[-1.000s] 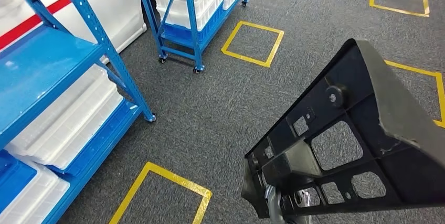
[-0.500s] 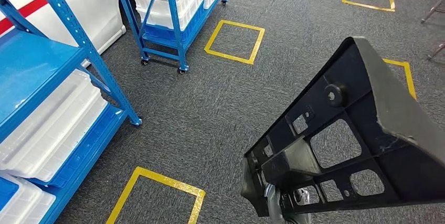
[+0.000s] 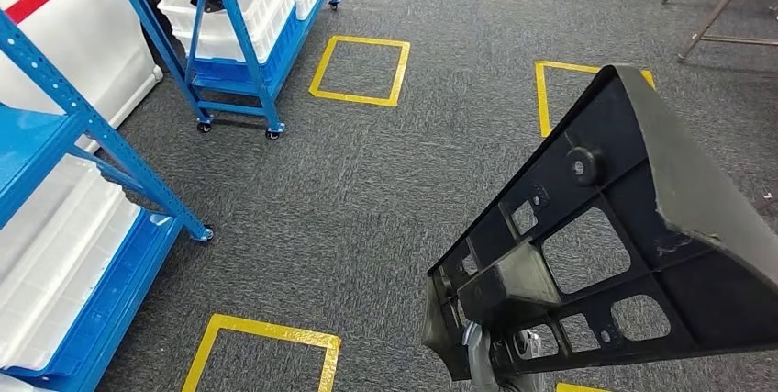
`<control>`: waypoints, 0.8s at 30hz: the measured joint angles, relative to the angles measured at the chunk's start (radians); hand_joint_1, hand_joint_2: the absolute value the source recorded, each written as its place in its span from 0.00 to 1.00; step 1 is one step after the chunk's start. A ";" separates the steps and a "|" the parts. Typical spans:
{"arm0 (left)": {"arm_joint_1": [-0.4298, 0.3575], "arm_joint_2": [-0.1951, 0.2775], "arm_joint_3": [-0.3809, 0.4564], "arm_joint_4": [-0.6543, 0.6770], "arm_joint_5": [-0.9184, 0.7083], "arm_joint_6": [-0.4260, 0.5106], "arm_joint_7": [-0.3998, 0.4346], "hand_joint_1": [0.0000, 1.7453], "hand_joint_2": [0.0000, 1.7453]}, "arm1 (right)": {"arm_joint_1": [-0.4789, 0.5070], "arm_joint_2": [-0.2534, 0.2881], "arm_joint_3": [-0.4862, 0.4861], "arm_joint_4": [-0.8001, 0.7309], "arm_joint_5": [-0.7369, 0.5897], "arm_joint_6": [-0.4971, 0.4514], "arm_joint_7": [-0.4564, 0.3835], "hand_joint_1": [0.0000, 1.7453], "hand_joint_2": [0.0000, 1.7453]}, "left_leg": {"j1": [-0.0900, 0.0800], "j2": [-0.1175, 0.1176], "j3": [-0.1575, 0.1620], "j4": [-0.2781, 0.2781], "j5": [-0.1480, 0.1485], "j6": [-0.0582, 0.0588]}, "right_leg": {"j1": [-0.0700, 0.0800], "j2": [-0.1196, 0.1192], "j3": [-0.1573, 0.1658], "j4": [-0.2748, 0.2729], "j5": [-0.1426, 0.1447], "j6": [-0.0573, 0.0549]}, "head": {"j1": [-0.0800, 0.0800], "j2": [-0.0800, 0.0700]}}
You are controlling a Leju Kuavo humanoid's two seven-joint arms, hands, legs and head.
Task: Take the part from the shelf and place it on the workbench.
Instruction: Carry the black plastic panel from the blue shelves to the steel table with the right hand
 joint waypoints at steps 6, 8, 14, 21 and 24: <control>0.006 0.000 0.001 0.000 0.000 0.000 0.001 0.00 1.00 | -0.001 0.002 0.000 0.001 0.000 0.002 0.000 1.00 1.00 | 0.011 -0.071 -0.100 0.226 -0.082 -0.012 | -0.002 0.075 -0.002 0.004 0.005 -0.009 | 0.000 0.000; 0.007 0.000 0.001 0.000 -0.001 0.000 0.001 0.00 1.00 | -0.001 0.002 0.000 0.001 0.000 0.002 0.000 1.00 1.00 | 0.014 -0.103 -0.047 0.106 -0.010 -0.008 | -0.003 0.102 -0.002 0.009 0.003 -0.007 | 0.000 0.000; 0.007 0.000 0.001 0.000 -0.002 0.000 0.001 0.00 1.00 | -0.001 0.001 -0.001 0.001 0.000 0.002 0.000 1.00 1.00 | 0.017 -0.128 0.005 -0.030 0.033 0.010 | -0.007 0.148 -0.029 0.023 0.009 0.027 | 0.000 0.000; 0.009 0.000 0.003 0.000 -0.003 0.000 0.002 0.00 1.00 | -0.001 0.002 -0.004 0.004 0.000 0.002 0.001 1.00 1.00 | 0.011 -0.029 0.005 -0.041 0.039 0.032 | -0.013 0.038 -0.138 0.258 -0.100 0.046 | 0.000 0.000; 0.007 0.000 0.003 0.000 -0.005 0.000 0.002 0.00 1.00 | -0.001 0.002 -0.004 0.005 0.000 0.002 0.001 1.00 1.00 | 0.009 0.005 0.009 -0.037 0.031 0.020 | -0.013 -0.017 -0.047 0.097 -0.022 0.046 | 0.000 0.000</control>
